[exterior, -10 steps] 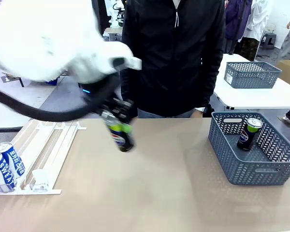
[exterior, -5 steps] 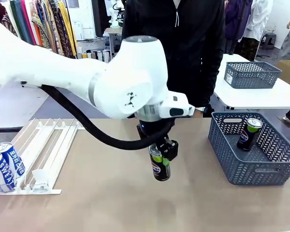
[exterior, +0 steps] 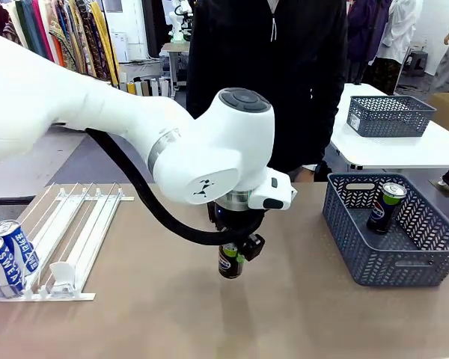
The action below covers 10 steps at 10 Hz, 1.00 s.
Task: Retrieve and store the cans from the dispenser.
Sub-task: Pick up the last remaining can from one row of the Automatic Can Dispenser and place it in the middle of the table.
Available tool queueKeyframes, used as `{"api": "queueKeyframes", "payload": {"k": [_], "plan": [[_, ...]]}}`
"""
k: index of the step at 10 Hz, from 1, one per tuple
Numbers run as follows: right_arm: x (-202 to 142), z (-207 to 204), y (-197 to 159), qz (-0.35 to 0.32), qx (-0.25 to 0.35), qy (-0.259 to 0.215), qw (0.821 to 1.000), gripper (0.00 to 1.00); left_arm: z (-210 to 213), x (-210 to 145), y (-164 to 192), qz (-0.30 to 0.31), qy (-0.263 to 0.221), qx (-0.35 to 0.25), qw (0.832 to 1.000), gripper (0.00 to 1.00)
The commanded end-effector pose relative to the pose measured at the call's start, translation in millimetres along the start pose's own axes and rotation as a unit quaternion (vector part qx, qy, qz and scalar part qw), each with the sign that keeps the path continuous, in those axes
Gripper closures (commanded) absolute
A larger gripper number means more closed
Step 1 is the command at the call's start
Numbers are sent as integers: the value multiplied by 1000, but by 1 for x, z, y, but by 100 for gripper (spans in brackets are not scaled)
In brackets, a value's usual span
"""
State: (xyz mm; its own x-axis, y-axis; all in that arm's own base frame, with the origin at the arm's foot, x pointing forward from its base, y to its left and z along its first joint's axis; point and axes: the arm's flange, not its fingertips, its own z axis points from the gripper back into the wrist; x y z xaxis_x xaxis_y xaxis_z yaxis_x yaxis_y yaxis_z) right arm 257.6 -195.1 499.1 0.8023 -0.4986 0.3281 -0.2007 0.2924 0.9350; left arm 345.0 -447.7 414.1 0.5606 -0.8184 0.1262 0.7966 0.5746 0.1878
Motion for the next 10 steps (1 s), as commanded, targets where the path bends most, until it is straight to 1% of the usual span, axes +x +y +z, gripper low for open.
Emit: {"api": "queueKeyframes", "payload": {"k": [1,2,5,6,7,8,10], "plan": [[2,-2,1,13,15,-9,1000,0,-10,6,-3,29,4,12,999,100],[2,-2,1,13,15,-9,1000,0,-16,7,-4,20,6,-6,1000,100],[2,-2,1,13,15,-9,1000,0,-24,9,2,22,6,-12,1000,100],[2,-2,1,13,15,-9,1000,0,-27,8,6,32,6,-17,999,100],[2,-2,1,13,15,-9,1000,0,-26,9,7,34,4,-19,999,54],[2,-2,1,13,15,-9,1000,0,-24,7,8,36,2,-19,999,0],[2,-2,1,13,15,-9,1000,0,-10,7,10,40,-14,-9,999,0]]}}
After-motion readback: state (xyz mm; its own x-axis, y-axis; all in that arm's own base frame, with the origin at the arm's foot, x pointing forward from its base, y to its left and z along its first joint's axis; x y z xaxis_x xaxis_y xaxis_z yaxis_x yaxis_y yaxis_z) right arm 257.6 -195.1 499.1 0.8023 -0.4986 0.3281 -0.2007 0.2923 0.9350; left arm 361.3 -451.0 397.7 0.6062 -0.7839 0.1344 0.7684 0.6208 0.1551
